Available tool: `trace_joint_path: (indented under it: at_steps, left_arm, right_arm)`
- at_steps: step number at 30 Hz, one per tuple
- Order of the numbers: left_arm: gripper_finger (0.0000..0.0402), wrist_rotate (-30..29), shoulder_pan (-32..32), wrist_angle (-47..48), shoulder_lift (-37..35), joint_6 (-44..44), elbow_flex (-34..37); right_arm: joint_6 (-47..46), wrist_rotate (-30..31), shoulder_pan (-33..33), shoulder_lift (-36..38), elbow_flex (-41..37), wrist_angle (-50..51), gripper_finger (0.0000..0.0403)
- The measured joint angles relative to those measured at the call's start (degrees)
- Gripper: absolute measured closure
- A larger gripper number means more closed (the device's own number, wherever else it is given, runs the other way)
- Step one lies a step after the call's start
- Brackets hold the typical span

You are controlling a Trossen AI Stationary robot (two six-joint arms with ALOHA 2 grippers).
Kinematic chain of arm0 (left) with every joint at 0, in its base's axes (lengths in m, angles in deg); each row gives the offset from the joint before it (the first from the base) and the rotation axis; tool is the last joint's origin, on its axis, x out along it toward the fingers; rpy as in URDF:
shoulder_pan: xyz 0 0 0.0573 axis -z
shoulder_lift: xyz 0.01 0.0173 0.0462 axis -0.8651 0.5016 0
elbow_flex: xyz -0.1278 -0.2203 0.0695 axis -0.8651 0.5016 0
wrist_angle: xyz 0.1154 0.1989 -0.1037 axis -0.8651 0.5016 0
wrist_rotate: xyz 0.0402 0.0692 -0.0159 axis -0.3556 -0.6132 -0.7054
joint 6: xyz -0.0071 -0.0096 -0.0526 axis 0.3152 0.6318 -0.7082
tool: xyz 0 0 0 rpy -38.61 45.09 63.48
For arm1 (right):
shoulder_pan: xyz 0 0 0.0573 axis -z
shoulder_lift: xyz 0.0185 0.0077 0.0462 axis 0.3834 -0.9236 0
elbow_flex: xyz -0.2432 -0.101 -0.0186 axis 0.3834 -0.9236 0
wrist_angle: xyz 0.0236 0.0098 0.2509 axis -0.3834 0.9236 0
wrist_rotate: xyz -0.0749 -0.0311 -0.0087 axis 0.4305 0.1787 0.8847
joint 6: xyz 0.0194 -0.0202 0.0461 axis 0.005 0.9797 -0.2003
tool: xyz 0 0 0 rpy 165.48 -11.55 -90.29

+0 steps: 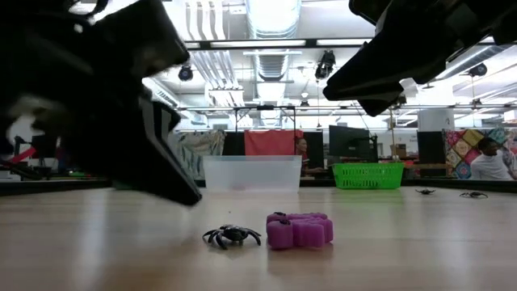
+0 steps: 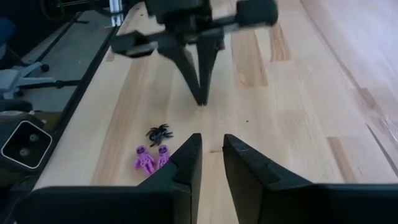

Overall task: Sort Halloween decoration
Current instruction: Put the black spider toy into the green bin

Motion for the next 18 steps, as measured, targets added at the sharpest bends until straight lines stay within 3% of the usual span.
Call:
trace_joint_path:
  at_steps: [3, 8, 18]
  left_arm:
    - [0.0402, 1.5, 0.1, -1.8, -2.0, 4.9, 0.0]
    - [0.0402, 9.7, -0.4, -10.9, -1.3, 10.7, -0.6]
    - [0.0401, 9.8, -0.7, -18.5, 4.7, 8.8, -0.5]
  right_arm:
    - [0.0, 0.0, 0.0, 0.0, 0.0, 0.0, 0.0346]
    - [0.4, 0.0, 0.0, 0.0, 0.0, 0.0, 0.0349]
    - [0.5, 0.0, 0.0, 0.0, 0.0, 0.2, 0.0349]
